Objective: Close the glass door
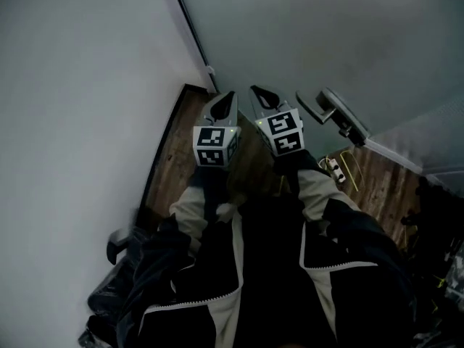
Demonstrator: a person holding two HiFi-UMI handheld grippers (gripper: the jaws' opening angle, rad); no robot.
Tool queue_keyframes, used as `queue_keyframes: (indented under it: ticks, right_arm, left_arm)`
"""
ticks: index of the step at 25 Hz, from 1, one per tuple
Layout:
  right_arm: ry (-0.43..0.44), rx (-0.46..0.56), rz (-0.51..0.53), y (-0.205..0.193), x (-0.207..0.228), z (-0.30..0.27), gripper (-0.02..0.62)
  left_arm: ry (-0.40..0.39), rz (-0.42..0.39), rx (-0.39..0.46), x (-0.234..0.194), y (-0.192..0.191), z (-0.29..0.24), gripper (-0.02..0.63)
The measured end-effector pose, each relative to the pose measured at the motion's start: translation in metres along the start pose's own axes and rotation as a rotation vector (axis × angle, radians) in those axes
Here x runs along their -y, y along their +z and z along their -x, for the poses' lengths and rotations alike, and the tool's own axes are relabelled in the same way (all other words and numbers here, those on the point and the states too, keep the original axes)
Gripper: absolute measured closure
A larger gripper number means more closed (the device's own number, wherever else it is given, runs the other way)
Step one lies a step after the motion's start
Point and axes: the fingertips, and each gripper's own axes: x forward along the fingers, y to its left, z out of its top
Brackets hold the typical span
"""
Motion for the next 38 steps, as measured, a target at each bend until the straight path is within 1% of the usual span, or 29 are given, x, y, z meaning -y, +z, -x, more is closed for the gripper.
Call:
queue_keyframes:
  ticks: [2, 5, 8, 11, 14, 16, 17, 18, 19, 21, 23, 25, 26, 28, 30, 34, 35, 36, 38]
  right_arm:
    - [-0.114, 0.011, -0.016, -0.002, 0.020, 0.018, 0.590]
    - [-0.247, -0.012, -0.059, -0.018, 0.038, 0.055, 0.589]
    - [-0.407, -0.008, -0.108, -0.026, 0.063, 0.105, 0.591]
    - [-0.519, -0.009, -0.106, -0.030, 0.083, 0.144, 0.591]
    - [-0.586, -0.032, -0.098, -0.037, 0.099, 0.167, 0.590]
    - [-0.597, -0.061, -0.074, -0.040, 0.104, 0.174, 0.589]
    - [-0.593, -0.083, -0.045, -0.040, 0.105, 0.176, 0.589]
    - [-0.583, -0.114, -0.002, -0.040, 0.105, 0.177, 0.589]
    - [-0.567, -0.154, 0.056, -0.041, 0.104, 0.178, 0.559]
    - [-0.535, -0.256, 0.211, -0.043, 0.101, 0.177, 0.461]
    - [-0.509, -0.375, 0.404, -0.045, 0.097, 0.173, 0.439]
    - [-0.471, -0.499, 0.573, -0.053, 0.094, 0.166, 0.396]
    - [-0.450, -0.552, 0.634, -0.058, 0.092, 0.162, 0.372]
    - [-0.425, -0.622, 0.727, -0.068, 0.090, 0.153, 0.368]
    - [-0.417, -0.654, 0.772, -0.071, 0.091, 0.146, 0.368]
    - [-0.450, -0.661, 0.793, -0.067, 0.098, 0.147, 0.375]
    - [-0.460, -0.670, 0.810, -0.066, 0.100, 0.147, 0.399]
    - [-0.465, -0.681, 0.830, -0.067, 0.101, 0.147, 0.438]
    - [-0.471, -0.698, 0.860, -0.068, 0.101, 0.146, 0.453]
  left_arm:
    - [-0.119, -0.024, -0.004, 0.022, -0.001, -0.020, 0.604]
    - [-0.262, -0.019, -0.015, 0.055, -0.009, -0.032, 0.604]
    - [-0.407, -0.026, -0.015, 0.093, -0.012, -0.046, 0.604]
    - [-0.484, -0.020, -0.015, 0.120, -0.014, -0.053, 0.604]
    - [-0.531, -0.024, -0.015, 0.140, -0.013, -0.056, 0.604]
    - [-0.551, -0.034, -0.012, 0.148, -0.010, -0.058, 0.604]
    - [-0.556, -0.038, -0.010, 0.151, -0.007, -0.058, 0.604]
    - [-0.558, -0.041, -0.007, 0.151, -0.005, -0.058, 0.604]
    - [-0.558, -0.041, -0.006, 0.151, -0.003, -0.059, 0.604]
    - [-0.555, -0.037, -0.008, 0.149, -0.002, -0.059, 0.604]
    - [-0.552, -0.033, -0.011, 0.147, -0.002, -0.059, 0.604]
    - [-0.551, -0.030, -0.012, 0.146, -0.002, -0.058, 0.604]
    - [-0.552, -0.029, -0.011, 0.145, -0.002, -0.058, 0.604]
    - [-0.557, -0.029, -0.008, 0.142, -0.002, -0.057, 0.604]
    - [-0.560, -0.027, -0.008, 0.141, -0.003, -0.057, 0.604]
    - [-0.563, -0.027, -0.008, 0.141, 0.001, -0.054, 0.604]
    - [-0.561, -0.027, -0.008, 0.140, 0.002, -0.054, 0.604]
    - [-0.559, -0.026, -0.009, 0.139, 0.002, -0.054, 0.604]
    - [-0.557, -0.023, -0.011, 0.137, 0.002, -0.053, 0.604]
